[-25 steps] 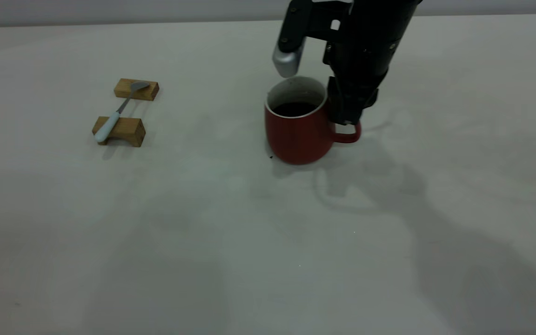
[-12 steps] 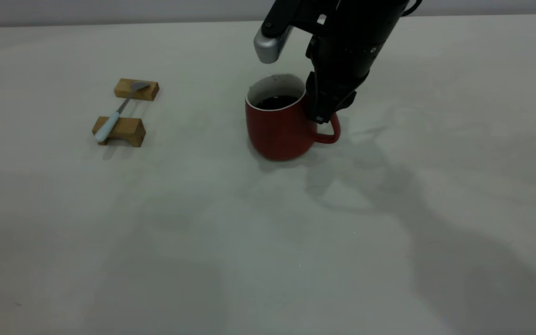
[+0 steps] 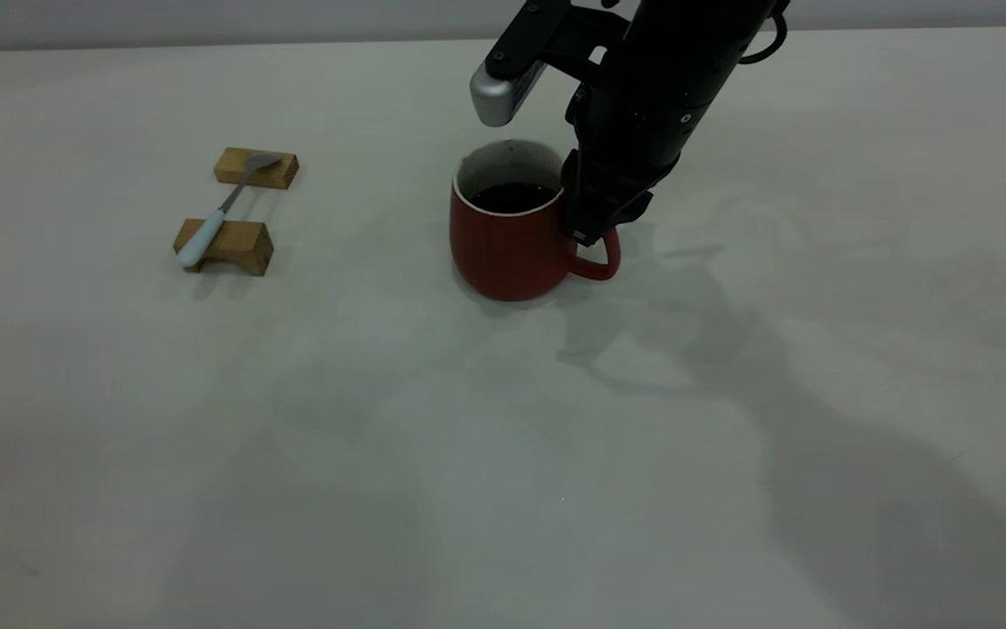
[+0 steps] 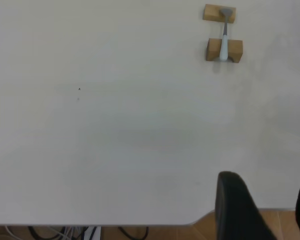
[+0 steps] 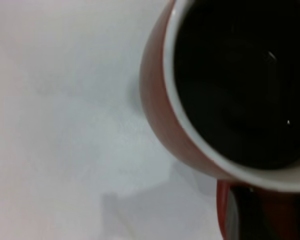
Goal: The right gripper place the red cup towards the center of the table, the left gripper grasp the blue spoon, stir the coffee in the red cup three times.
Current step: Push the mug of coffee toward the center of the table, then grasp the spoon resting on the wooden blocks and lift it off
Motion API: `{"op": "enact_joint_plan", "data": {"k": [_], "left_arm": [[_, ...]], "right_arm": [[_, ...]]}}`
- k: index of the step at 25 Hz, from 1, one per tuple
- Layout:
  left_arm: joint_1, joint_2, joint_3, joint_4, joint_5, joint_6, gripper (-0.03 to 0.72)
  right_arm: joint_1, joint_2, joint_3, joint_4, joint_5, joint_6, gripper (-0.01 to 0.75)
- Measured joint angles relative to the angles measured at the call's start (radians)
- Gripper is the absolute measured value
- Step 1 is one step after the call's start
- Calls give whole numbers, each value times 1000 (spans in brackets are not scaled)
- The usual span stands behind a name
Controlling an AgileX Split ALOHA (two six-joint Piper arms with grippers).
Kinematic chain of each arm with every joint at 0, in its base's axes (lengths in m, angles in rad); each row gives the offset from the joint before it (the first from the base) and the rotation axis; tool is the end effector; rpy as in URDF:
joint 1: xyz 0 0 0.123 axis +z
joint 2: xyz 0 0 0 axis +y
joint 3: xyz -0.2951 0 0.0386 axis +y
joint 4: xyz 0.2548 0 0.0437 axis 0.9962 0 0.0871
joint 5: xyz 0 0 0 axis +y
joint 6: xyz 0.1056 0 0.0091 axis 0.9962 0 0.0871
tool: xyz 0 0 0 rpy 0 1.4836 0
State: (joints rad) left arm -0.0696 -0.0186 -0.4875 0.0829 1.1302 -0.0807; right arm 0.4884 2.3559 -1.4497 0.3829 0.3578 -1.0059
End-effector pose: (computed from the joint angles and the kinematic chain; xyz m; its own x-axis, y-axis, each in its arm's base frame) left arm -0.0027 0.0082 0.2638 -0.5088 -0.0098 -0.8608 -0.0180 0.9998 -0.0007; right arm 0.4085 0.2328 0.0347 -0.3369 -0.8541 -0.3962 -0.8945 0.4218 -0.1485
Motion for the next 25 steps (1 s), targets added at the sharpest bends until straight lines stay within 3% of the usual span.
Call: {"op": "enact_joint_plan", "data": {"k": [7, 9, 13, 21, 25], "left_arm": [[0, 0, 0, 0, 0, 0, 370], [0, 0, 0, 0, 0, 0, 370], [0, 0, 0, 0, 0, 0, 370], [0, 0, 0, 0, 0, 0, 370], [0, 0, 0, 0, 0, 0, 370]], "right_arm": [[0, -17, -5, 2, 41, 0, 656], [-8, -68, -5, -13, 112, 9, 709], [-47, -259, -5, -35, 302, 123, 714], [-162, -653, -5, -164, 783, 500, 696], [-180, -799, 23, -238, 853, 633, 696]]}}
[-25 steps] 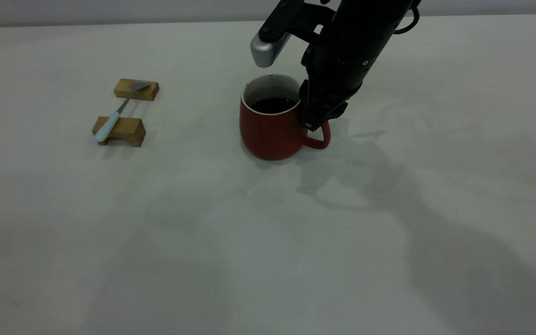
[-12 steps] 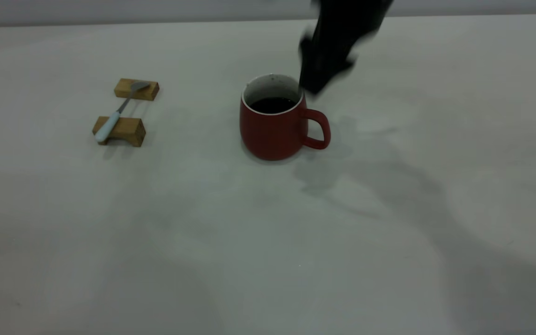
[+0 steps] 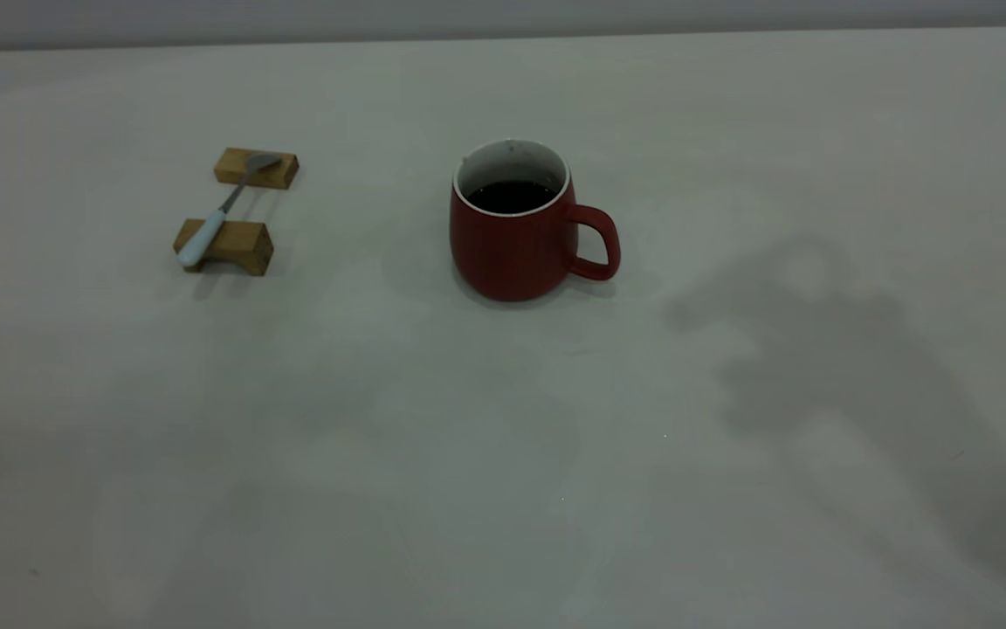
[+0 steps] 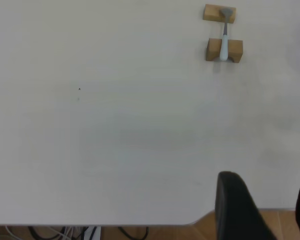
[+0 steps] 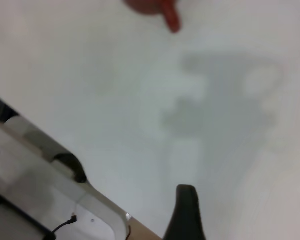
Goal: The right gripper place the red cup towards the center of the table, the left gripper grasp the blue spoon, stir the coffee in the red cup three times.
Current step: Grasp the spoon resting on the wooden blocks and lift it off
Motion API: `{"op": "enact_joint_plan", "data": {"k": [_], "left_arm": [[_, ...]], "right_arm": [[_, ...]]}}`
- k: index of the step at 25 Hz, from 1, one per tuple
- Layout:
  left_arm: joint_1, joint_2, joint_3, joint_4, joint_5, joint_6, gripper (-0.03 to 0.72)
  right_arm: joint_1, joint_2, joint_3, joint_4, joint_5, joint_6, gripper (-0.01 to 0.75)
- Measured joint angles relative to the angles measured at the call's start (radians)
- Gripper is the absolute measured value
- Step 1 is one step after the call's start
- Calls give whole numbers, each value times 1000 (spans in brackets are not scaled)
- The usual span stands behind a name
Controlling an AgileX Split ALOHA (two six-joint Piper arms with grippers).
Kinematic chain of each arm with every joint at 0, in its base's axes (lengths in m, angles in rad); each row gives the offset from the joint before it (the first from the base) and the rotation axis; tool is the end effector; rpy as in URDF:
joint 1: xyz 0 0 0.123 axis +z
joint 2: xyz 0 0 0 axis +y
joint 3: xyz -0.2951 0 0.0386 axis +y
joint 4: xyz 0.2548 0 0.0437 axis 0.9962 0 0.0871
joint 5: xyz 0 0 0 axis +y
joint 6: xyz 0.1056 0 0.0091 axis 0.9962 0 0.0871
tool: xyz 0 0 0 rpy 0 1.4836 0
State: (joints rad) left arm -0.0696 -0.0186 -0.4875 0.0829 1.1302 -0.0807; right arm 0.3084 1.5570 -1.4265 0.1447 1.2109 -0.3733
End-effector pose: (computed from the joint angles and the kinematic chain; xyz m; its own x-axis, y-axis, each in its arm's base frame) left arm -0.0027 0.0082 0.2638 -0.5088 -0.0098 -0.8608 -0.0180 0.9998 -0.0007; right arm 0.3061 0.1125 0.3290 -0.7499 -0.5680 -0.3390 -0.6099 0.7922 0.0219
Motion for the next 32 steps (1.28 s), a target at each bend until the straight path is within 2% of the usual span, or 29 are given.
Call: {"op": "enact_joint_plan", "data": {"k": [5, 11, 14, 18, 23, 32], "left_arm": [[0, 0, 0, 0, 0, 0, 370], [0, 0, 0, 0, 0, 0, 370], [0, 0, 0, 0, 0, 0, 370], [0, 0, 0, 0, 0, 0, 370], [0, 0, 0, 0, 0, 0, 370], [0, 0, 0, 0, 0, 0, 370]], "right_arm": [[-1, -263, 174, -25, 12, 34, 696], [-13, -694, 528, -64, 25, 164, 686], [-58, -973, 689, -68, 21, 190, 682], [-158, -1276, 846, -68, -27, 228, 675], [-244, -1507, 941, -69, -60, 279, 674], [-260, -1537, 957, -84, -74, 290, 652]]}}
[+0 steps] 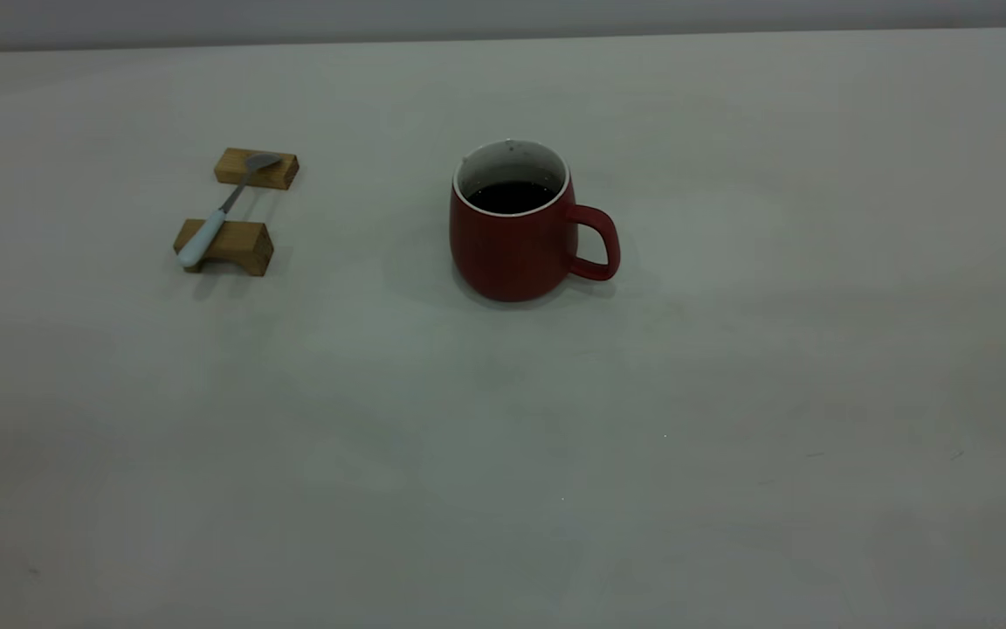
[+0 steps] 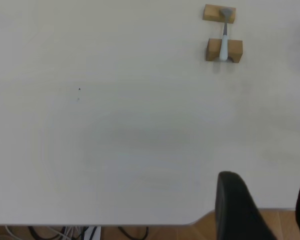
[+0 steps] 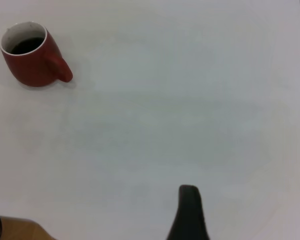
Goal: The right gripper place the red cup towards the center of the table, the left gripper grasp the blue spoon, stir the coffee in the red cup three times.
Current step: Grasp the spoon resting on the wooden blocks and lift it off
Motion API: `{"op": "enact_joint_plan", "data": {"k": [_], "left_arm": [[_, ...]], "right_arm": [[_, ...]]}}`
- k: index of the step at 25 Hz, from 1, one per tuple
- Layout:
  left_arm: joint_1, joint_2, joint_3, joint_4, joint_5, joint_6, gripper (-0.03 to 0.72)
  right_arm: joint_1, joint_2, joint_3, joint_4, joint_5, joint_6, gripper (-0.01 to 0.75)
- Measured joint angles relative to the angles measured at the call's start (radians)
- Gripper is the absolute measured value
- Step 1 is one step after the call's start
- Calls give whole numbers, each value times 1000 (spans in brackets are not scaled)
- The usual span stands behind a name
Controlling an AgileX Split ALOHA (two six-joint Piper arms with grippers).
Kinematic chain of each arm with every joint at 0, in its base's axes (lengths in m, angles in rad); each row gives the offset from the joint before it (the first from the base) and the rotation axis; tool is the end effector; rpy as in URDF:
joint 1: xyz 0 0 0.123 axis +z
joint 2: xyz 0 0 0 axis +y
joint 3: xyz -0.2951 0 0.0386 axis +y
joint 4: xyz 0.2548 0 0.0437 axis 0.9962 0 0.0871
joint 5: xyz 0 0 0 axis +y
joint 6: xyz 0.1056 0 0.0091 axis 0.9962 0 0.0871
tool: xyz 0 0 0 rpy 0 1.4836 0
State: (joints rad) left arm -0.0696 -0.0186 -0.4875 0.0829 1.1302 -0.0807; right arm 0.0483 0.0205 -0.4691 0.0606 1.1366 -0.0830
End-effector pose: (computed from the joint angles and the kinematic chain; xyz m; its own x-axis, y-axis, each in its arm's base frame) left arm -0.0027 0.0082 0.2638 -0.5088 -0.0098 -0.8608 -0.0180 0.9998 -0.0007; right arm 0.0034 0.0060 0.2577 -0.5578 -0.0844 -0.8257 -0.1257 0.9919 -0.0164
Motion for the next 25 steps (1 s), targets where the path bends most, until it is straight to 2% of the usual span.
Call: {"op": "enact_joint_plan", "data": {"k": [19, 22, 25], "left_arm": [[0, 0, 0, 0, 0, -1, 370], [0, 11, -5, 0, -6, -2, 375], [0, 112, -45, 1, -64, -2, 419]], "right_arm": [[0, 0, 0, -2, -1, 2, 266], [0, 0, 0, -2, -1, 2, 221], [0, 0, 0, -2, -1, 2, 209]]}}
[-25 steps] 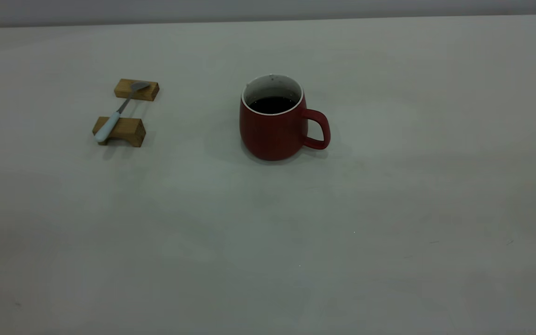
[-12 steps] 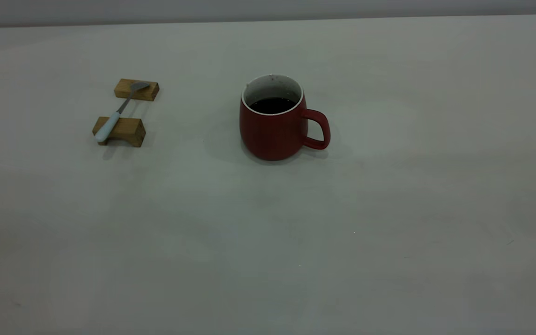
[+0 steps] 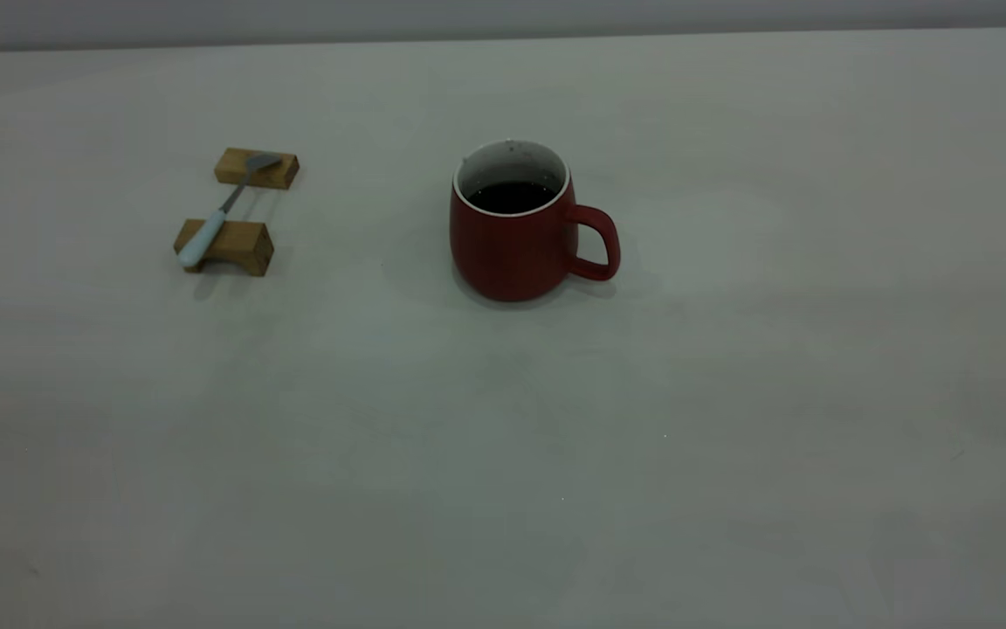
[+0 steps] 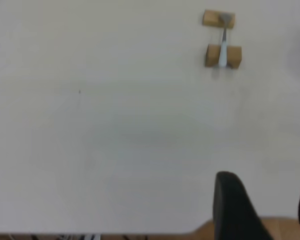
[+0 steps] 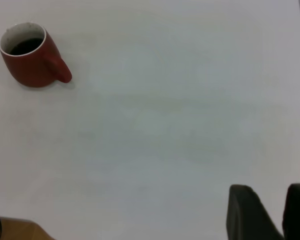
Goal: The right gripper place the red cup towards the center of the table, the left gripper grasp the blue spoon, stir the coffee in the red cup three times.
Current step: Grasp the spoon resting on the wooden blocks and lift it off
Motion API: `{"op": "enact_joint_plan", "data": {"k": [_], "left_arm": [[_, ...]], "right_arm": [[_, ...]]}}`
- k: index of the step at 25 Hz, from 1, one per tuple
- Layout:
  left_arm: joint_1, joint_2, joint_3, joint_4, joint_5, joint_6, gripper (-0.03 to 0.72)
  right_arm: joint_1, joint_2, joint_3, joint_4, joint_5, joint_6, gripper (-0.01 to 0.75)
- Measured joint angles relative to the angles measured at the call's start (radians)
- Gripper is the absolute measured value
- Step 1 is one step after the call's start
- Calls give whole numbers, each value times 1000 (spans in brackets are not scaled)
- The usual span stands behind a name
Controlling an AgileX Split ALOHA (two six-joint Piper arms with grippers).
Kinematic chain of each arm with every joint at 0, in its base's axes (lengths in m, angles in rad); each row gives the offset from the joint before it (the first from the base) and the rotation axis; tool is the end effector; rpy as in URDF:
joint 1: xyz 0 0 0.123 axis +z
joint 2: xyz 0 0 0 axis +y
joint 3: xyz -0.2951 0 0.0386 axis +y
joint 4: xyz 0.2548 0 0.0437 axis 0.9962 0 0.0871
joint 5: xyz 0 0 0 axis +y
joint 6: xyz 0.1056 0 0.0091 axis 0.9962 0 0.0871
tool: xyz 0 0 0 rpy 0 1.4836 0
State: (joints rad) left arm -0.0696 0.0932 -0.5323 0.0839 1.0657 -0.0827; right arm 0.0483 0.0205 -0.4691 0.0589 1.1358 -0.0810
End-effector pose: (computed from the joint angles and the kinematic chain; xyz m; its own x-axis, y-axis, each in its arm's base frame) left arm 0.0130 0.0069 0.2825 -0.5109 -0.0064 -0.8596 -0.0150 0.9999 0.0015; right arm 0.0034 0.0058 0.2577 -0.5574 -0.0831 -0.8261 -0.1237 0.9922 -0.0163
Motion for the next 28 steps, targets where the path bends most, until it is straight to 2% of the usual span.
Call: {"op": "enact_joint_plan", "data": {"k": [6, 8, 12, 21, 28], "left_arm": [[0, 441, -77, 23, -225, -3, 594], [0, 605, -109, 24, -308, -5, 626], [0, 944, -203, 23, -437, -5, 639], [-12, 1574, -432, -62, -591, 53, 639], [-38, 1900, -591, -93, -629, 83, 638]], "right_arm": [[0, 0, 0, 0, 0, 0, 209], [0, 0, 0, 0, 0, 0, 209], [0, 0, 0, 0, 0, 0, 209], [0, 0, 0, 0, 0, 1, 209], [0, 0, 0, 0, 0, 1, 209]]}}
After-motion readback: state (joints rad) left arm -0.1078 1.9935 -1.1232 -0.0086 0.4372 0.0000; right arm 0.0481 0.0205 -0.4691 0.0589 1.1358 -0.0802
